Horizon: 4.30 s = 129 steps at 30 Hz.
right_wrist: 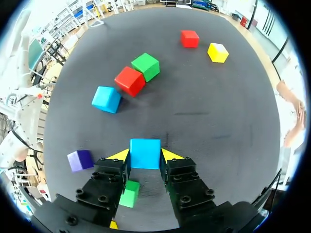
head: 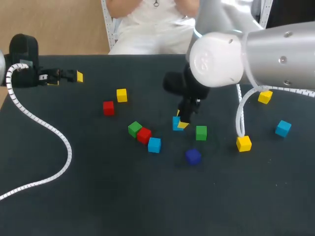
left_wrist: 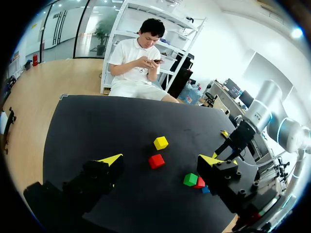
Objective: Place the blue cubes, place green cubes on the blue cubes, place the yellow cubes on the green cubes, then place the red cubes on the yellow cubes, and place purple cube on the red cubes.
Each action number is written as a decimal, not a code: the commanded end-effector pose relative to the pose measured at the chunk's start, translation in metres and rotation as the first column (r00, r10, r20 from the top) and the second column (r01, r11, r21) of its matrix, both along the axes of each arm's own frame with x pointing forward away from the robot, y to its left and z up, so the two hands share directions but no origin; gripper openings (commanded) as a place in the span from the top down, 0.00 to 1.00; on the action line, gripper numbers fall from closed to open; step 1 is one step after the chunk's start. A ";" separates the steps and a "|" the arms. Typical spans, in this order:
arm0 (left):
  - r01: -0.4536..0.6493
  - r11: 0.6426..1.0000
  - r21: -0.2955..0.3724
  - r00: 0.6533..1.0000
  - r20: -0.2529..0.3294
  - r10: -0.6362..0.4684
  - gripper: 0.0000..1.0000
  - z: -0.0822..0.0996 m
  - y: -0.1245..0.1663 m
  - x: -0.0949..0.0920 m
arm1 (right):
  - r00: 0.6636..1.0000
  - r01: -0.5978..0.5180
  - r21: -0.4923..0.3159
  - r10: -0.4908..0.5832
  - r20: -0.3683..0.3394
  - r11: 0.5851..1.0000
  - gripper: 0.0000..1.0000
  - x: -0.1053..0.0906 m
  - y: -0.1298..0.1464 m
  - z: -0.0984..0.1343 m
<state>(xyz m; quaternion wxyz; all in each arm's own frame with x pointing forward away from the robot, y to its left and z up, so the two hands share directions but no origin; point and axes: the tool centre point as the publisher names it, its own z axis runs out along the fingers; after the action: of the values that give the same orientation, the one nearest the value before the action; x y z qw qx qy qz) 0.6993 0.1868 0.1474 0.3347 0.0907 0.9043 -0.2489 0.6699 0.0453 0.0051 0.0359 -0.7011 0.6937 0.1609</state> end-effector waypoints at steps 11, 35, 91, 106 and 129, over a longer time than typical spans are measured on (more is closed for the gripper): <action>-0.005 1.000 0.008 1.000 -0.007 0.005 0.00 0.002 -0.002 0.000 | 0.999 -0.013 -0.006 0.013 0.031 1.000 0.99 0.032 0.005 -0.002; -0.005 1.000 0.008 1.000 -0.007 0.005 0.00 0.002 -0.002 0.000 | 0.997 -0.059 -0.013 0.060 0.043 0.998 1.00 0.041 0.007 -0.013; -0.005 1.000 0.008 1.000 -0.007 0.005 0.00 0.002 -0.002 0.000 | 0.998 -0.039 -0.045 0.041 0.050 0.998 1.00 0.039 0.001 -0.013; -0.005 1.000 0.008 1.000 -0.007 0.005 0.00 0.002 -0.002 0.000 | 0.998 -0.027 -0.047 0.029 0.047 0.999 1.00 0.039 0.000 -0.013; -0.005 1.000 0.008 1.000 -0.007 0.005 0.00 0.002 -0.002 0.000 | 0.999 0.018 -0.066 -0.015 0.051 0.998 1.00 0.033 0.000 -0.010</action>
<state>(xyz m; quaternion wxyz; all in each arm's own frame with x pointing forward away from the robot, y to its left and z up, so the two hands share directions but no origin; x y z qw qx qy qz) 0.6993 0.1868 0.1474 0.3347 0.0907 0.9043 -0.2489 0.7068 0.0456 -0.0056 0.0273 -0.6999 0.7031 0.1228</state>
